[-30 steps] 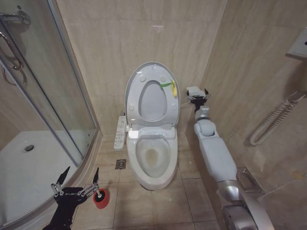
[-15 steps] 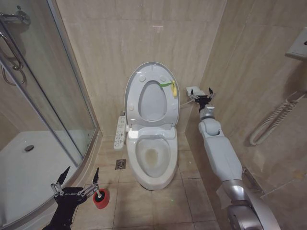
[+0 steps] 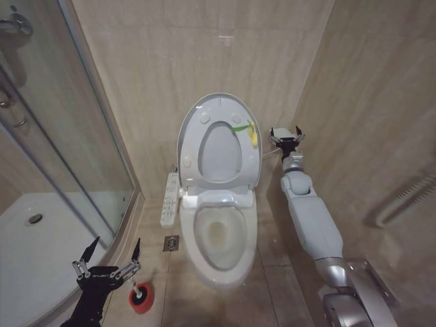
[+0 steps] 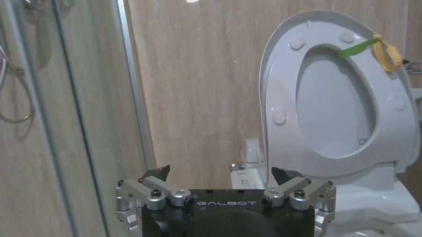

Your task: Open the toilet lid, clean the toilet bowl with a toilet brush, close the toilet lid, and flush.

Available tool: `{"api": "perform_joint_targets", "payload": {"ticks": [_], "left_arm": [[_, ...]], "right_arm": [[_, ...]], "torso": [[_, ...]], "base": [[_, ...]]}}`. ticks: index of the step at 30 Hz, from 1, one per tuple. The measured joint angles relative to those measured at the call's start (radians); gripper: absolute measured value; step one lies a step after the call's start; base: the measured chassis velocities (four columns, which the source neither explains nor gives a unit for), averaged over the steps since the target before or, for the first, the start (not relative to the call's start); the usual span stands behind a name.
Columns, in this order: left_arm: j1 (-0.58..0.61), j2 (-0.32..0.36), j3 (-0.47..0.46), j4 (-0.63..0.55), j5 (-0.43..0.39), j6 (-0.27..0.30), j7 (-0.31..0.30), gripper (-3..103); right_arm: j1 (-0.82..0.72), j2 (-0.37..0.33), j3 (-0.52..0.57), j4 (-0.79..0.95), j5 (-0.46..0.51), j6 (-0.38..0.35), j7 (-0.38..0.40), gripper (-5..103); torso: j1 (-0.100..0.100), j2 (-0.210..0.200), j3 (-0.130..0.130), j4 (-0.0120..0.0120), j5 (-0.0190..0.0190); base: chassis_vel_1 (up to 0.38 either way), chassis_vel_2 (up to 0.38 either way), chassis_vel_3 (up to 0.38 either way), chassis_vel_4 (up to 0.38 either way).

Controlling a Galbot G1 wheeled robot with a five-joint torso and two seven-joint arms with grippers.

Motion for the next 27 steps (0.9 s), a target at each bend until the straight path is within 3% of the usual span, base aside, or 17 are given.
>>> {"api": "perform_joint_targets", "payload": {"ticks": [5, 17, 19, 21, 27], "left_arm": [[0.000, 0.000, 0.000, 0.000, 0.000, 0.000, 0.000, 100], [0.000, 0.000, 0.000, 0.000, 0.000, 0.000, 0.000, 100], [0.000, 0.000, 0.000, 0.000, 0.000, 0.000, 0.000, 100], [0.000, 0.000, 0.000, 0.000, 0.000, 0.000, 0.000, 100], [0.000, 0.000, 0.000, 0.000, 0.000, 0.000, 0.000, 100]], "right_arm": [[0.023, 0.003, -0.015, -0.037, 0.001, 0.024, -0.005, 100], [0.030, 0.029, -0.058, -0.032, 0.015, 0.027, -0.027, 100], [0.018, 0.031, -0.067, -0.019, 0.018, 0.028, -0.026, 100], [-0.006, 0.028, -0.082, 0.005, 0.028, 0.029, -0.026, 100], [-0.091, -0.030, -0.118, 0.110, 0.080, 0.024, -0.035, 100]], "torso": [[-0.001, 0.000, 0.000, 0.0009, 0.0000], [-0.002, 0.001, -0.001, 0.0005, 0.0001], [-0.001, 0.001, -0.001, -0.0013, -0.0005], [-0.001, 0.001, -0.001, -0.0015, -0.0002], [-0.001, 0.001, -0.001, -0.0005, -0.0001]], "base": [[-0.076, 0.074, 0.063, -0.030], [0.023, -0.023, -0.024, 0.023], [0.000, 0.000, 0.000, 0.000], [-0.064, -0.016, -0.025, -0.041], [0.000, 0.000, 0.000, 0.000]]}}
